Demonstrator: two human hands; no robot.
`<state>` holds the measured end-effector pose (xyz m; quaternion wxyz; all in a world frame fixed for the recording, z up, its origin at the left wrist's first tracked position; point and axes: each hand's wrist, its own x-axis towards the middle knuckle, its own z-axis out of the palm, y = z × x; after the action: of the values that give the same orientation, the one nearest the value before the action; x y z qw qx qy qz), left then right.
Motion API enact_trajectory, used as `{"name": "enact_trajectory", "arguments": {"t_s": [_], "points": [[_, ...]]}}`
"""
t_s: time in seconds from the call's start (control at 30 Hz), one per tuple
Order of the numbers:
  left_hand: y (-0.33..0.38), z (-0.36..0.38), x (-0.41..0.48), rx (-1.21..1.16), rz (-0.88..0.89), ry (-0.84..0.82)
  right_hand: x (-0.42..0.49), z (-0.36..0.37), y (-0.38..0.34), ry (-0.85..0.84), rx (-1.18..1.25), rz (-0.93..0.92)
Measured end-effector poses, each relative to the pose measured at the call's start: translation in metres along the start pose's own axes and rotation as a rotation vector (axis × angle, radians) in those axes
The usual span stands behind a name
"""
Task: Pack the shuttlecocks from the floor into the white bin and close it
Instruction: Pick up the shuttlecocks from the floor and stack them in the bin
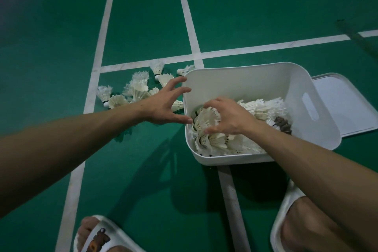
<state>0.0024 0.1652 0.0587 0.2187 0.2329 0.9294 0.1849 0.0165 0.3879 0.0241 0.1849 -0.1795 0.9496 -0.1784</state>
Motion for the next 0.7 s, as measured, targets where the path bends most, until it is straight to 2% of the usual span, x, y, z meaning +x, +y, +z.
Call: {"name": "enact_trajectory", "arguments": {"t_s": [0.37,0.53,0.7], "points": [[0.001,0.002,-0.003,0.012,0.026,0.055,-0.004,-0.02,-0.005,0.038,0.115,0.046],[-0.008,0.002,-0.016,0.07,0.003,0.104,-0.002,-0.049,-0.026,0.068,-0.019,0.034],[-0.043,0.006,-0.046,0.149,-0.122,0.141,0.01,-0.084,-0.084,0.208,-0.081,-0.077]]}}
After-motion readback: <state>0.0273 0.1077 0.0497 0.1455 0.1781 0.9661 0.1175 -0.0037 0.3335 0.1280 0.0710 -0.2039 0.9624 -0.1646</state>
